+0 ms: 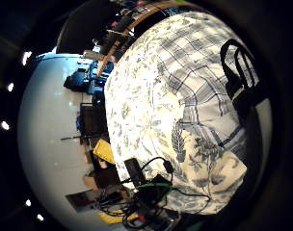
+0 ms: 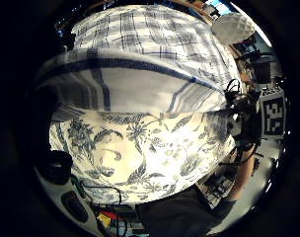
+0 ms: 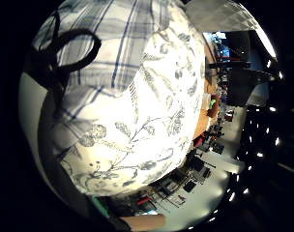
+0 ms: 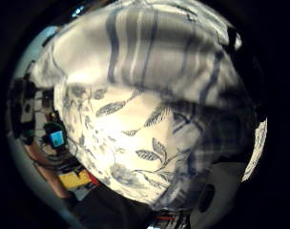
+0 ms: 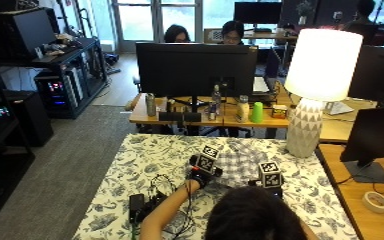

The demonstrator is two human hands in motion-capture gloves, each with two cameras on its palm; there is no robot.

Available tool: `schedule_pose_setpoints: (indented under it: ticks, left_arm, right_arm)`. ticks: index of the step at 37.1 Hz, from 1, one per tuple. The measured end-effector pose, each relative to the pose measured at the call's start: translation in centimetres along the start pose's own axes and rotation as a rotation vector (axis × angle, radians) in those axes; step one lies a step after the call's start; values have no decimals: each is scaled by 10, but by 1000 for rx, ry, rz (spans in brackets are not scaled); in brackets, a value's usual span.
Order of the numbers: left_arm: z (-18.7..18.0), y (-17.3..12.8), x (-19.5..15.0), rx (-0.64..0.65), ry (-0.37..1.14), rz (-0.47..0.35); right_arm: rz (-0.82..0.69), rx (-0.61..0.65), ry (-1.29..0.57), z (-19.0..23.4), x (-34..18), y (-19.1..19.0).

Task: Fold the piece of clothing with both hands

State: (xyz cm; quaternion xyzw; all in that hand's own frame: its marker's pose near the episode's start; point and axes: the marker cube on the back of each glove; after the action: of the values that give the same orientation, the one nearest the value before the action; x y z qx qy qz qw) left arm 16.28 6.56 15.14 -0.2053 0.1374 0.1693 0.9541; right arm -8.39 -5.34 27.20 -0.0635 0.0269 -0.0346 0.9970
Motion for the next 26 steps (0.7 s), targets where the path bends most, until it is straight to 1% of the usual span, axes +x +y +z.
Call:
schedule_pose_setpoints:
  ticks: [2, 4, 6, 8, 11, 13, 16, 18, 20, 22, 24, 26]
  left_arm:
    - [2, 19, -1, -127, -14, -2]
    - [4, 34, -2, -228, -13, 35]
    - [4, 41, -1, -246, -9, 96]
    - [3, 43, -2, -225, -16, 120]
    - [3, 43, -9, -188, -83, 92]
    - [5, 35, -17, -192, -141, 56]
    - [1, 29, -27, -240, -183, 17]
    - [-10, 35, -27, -277, -174, 30]
    - [-24, 42, -26, -320, -156, 55]
    - [-37, 43, -29, -338, -154, 55]
    - [-48, 34, -35, -330, -166, 11]
    - [-58, 22, -42, -333, -179, -69]
  right_arm:
    - [-4, -9, 12, -4, 3, 2]
    - [-21, -41, 19, -7, 5, 6]
    - [-41, -87, 34, -12, 7, 13]
    - [-72, -156, 48, -14, 10, 16]
    - [-157, -286, 41, -6, 18, -5]
    - [-209, -359, 40, -6, 22, -17]
    - [-243, -457, 54, -26, 21, -12]
    - [-242, -496, 76, -43, 20, -8]
    - [-234, -505, 105, -64, 20, -8]
    - [-220, -493, 126, -87, 20, -10]
    - [-197, -470, 139, -109, 21, -16]
    - [-163, -434, 151, -128, 22, -24]
